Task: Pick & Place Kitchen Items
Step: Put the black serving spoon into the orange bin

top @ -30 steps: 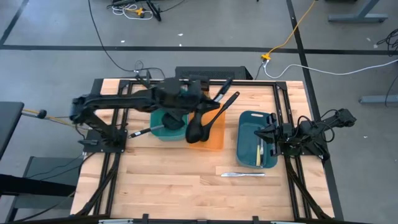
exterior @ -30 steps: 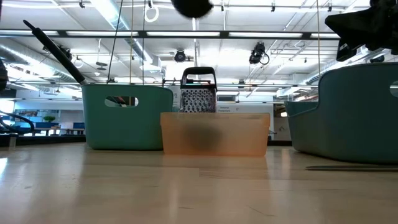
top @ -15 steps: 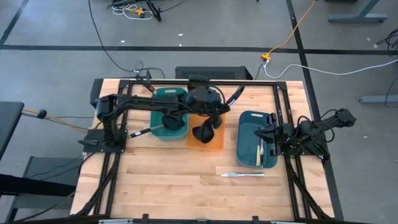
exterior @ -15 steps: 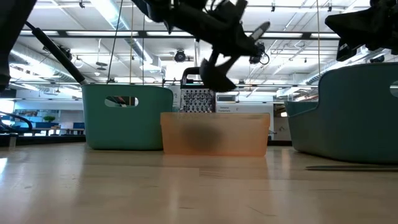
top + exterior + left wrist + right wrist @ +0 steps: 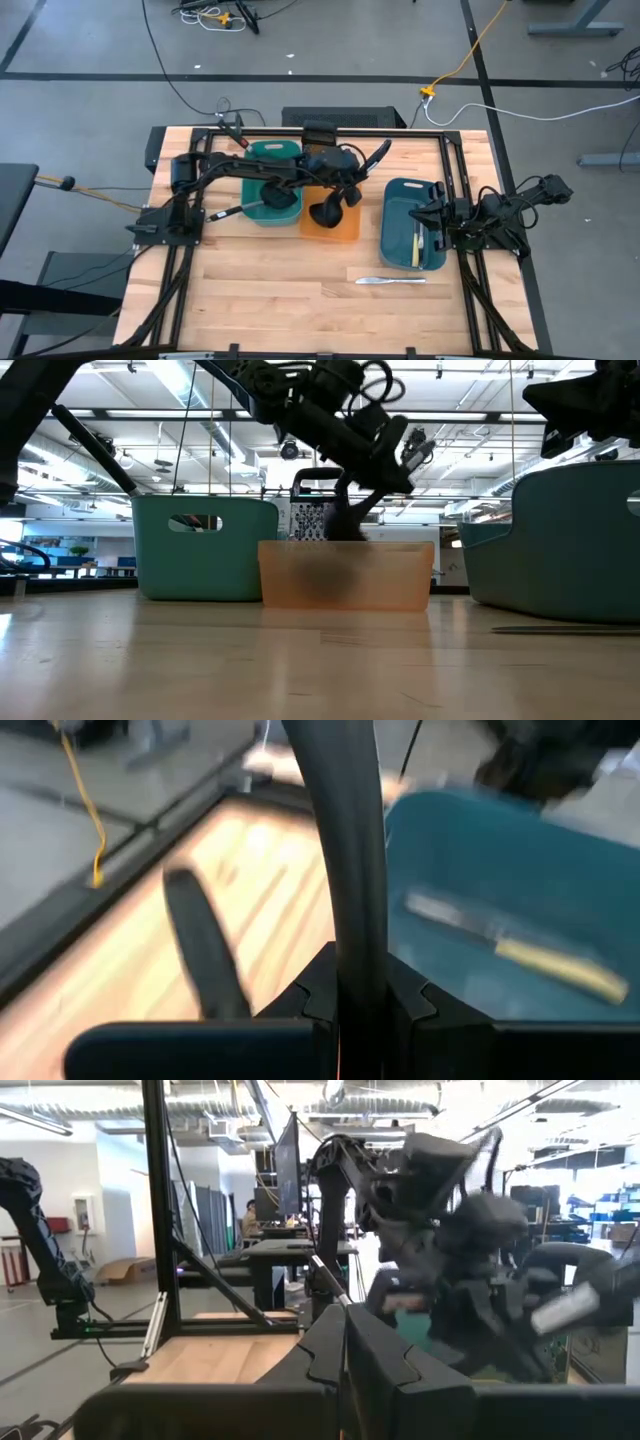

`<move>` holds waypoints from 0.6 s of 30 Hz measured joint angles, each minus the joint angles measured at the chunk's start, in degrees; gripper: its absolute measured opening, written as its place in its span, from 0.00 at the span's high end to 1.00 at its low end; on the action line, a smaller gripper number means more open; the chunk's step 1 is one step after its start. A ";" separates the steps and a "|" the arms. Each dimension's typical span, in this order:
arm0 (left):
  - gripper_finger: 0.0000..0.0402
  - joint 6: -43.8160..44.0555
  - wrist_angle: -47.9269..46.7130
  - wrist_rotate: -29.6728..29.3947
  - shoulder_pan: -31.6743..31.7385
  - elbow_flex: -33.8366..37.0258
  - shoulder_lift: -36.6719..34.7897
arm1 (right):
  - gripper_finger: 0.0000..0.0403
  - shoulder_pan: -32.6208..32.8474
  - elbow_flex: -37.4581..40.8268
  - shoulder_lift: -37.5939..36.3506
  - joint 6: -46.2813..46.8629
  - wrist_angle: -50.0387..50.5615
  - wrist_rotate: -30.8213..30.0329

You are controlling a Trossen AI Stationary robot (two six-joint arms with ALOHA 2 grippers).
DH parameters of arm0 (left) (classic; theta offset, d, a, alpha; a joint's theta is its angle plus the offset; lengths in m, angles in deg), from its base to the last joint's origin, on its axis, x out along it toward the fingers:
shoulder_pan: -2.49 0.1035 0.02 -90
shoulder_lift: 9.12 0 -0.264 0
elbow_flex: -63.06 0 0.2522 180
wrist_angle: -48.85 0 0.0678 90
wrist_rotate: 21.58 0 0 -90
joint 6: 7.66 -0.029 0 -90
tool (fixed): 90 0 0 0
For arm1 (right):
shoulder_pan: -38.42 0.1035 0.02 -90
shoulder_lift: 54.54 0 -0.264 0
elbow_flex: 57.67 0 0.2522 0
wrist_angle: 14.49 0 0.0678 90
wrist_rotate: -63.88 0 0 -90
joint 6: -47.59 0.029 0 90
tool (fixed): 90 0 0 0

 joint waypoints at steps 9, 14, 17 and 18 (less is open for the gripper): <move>0.92 0.15 -4.69 -1.97 0.13 0.00 1.95 | 0.94 0.00 0.00 0.02 -0.01 -0.23 0.00; 0.92 0.92 -6.23 -2.12 0.04 0.09 3.55 | 0.94 0.00 0.00 0.02 0.11 -0.27 0.00; 0.92 1.48 -5.94 -1.95 0.06 0.09 4.00 | 0.94 -0.01 0.00 0.00 0.10 -0.33 0.00; 0.92 1.52 -5.57 -1.95 0.08 0.07 4.00 | 0.94 0.00 0.00 0.00 0.10 -0.33 0.02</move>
